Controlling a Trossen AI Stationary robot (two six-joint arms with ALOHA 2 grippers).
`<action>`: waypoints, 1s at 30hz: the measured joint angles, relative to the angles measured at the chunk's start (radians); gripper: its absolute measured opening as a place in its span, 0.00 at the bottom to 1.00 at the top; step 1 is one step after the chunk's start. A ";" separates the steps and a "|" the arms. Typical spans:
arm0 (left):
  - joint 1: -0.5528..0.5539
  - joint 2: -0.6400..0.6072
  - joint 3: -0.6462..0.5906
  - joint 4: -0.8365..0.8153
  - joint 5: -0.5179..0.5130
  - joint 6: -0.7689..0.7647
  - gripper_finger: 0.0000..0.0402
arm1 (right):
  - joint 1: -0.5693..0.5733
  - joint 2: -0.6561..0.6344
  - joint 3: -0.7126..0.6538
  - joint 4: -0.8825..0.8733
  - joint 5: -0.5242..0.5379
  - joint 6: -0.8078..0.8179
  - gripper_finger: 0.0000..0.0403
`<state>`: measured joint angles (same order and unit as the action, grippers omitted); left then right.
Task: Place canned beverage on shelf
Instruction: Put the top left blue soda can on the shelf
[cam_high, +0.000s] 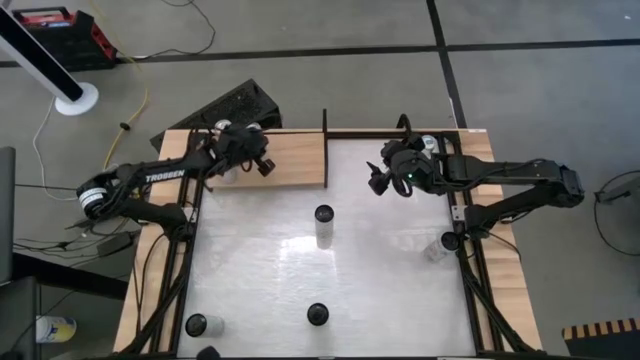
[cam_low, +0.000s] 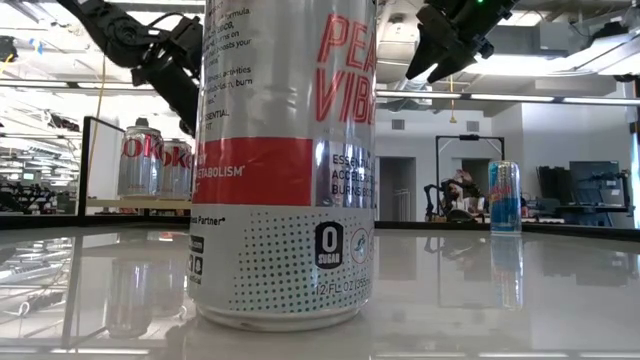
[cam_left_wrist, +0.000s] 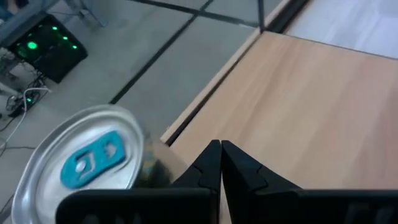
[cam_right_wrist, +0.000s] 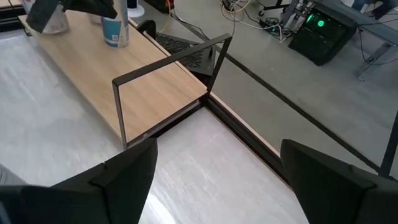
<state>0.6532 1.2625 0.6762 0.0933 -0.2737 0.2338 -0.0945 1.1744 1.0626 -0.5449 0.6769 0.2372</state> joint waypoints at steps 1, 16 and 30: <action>-0.004 0.000 0.019 -0.038 0.001 0.007 0.00 | 0.000 0.000 0.000 0.000 0.000 0.000 0.90; -0.003 -0.001 0.264 -0.578 0.030 0.167 0.00 | 0.000 0.000 0.000 0.007 -0.001 -0.002 0.90; 0.072 0.028 0.264 -0.594 0.061 0.178 0.00 | 0.000 0.000 0.000 0.009 -0.008 -0.010 0.90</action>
<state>0.7248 1.2907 0.9401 -0.5012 -0.2131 0.4114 -0.0944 1.1744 1.0626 -0.5364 0.6693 0.2276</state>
